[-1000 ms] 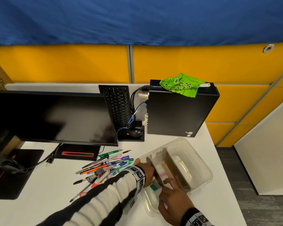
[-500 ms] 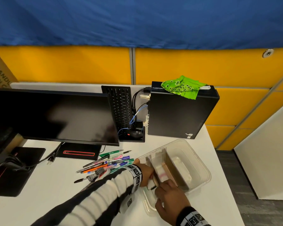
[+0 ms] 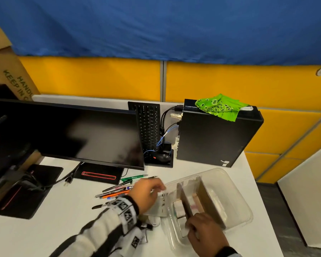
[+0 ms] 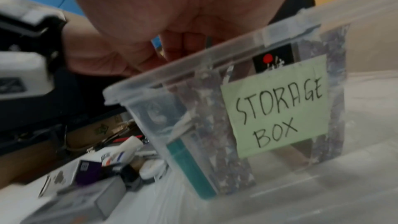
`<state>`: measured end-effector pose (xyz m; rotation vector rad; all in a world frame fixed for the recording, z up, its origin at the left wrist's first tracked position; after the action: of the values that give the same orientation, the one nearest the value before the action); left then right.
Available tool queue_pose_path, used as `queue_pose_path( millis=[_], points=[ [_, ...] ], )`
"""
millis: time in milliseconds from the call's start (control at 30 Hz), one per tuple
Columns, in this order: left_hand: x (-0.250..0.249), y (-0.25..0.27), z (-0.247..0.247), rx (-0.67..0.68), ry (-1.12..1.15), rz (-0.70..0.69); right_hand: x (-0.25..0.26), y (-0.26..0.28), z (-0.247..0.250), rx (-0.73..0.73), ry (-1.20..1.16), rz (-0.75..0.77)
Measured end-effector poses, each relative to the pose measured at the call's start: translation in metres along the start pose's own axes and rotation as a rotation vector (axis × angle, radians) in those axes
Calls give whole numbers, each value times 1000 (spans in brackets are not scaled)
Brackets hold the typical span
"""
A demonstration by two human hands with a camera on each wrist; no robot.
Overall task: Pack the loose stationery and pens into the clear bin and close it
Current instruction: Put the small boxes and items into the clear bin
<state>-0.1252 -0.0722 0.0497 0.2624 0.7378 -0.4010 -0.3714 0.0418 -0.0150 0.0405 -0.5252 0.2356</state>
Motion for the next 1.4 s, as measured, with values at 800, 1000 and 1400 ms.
queue_pose_path(
  millis=[800, 1000, 1400],
  points=[
    [137, 124, -18, 239, -626, 155, 150, -34, -76, 571, 208, 20],
    [155, 124, -12, 249, -621, 220, 146, -45, -119, 544, 359, -8],
    [159, 113, -4, 347, -797, 212, 157, -33, -89, 644, 406, -75]
  ],
)
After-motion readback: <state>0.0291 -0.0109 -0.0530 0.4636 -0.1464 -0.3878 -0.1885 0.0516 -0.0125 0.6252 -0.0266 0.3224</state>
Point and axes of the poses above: each hand's wrist, its own y-axis away from the middle knuckle, its own z-axis out of the back of the hand, x = y × z, the point moved 1 cm from there along -y, towards the middle knuckle
